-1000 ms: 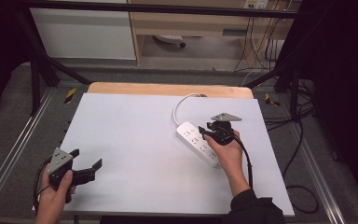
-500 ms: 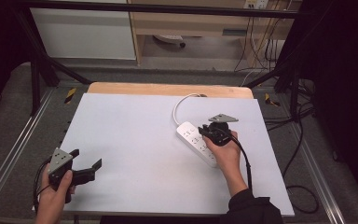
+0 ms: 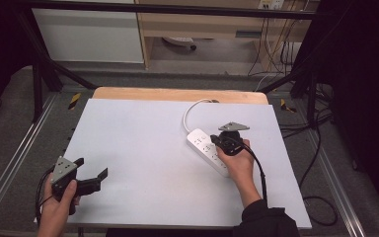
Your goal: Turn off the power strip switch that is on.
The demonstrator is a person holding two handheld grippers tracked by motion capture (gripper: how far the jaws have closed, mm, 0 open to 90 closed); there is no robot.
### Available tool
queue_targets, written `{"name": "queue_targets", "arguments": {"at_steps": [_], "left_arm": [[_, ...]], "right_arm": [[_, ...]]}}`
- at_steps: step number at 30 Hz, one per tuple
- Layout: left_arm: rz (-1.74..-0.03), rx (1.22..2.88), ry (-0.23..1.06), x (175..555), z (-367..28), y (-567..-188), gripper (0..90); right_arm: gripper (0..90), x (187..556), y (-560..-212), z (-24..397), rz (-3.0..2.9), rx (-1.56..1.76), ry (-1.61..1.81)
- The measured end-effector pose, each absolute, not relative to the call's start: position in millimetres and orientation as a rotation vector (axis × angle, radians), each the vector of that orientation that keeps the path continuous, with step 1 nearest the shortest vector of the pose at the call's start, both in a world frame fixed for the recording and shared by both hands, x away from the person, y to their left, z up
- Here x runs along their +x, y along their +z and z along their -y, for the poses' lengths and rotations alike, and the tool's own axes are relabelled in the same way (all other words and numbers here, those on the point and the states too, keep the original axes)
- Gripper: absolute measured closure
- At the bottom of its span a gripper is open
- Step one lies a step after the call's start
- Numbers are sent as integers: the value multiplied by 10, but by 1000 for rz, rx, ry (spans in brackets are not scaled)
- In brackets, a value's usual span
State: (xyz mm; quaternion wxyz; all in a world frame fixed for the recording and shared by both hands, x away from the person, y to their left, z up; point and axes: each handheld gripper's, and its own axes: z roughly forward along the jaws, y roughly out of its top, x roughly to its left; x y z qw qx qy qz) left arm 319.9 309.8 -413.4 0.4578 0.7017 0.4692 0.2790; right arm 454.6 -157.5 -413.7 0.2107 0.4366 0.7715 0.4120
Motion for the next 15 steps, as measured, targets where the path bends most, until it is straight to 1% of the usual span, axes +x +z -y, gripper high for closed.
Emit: {"name": "queue_targets", "arguments": {"at_steps": [9, 15], "left_arm": [[-1156, 1738, 690, 3195, -3077, -4139, 54], [-1158, 1745, 697, 3201, -3082, -4145, 54]], "right_arm": [[900, 4520, -4127, 1603, -2126, 1208, 1176], [900, 4508, -4214, 1639, -2099, 1247, 1194]]}}
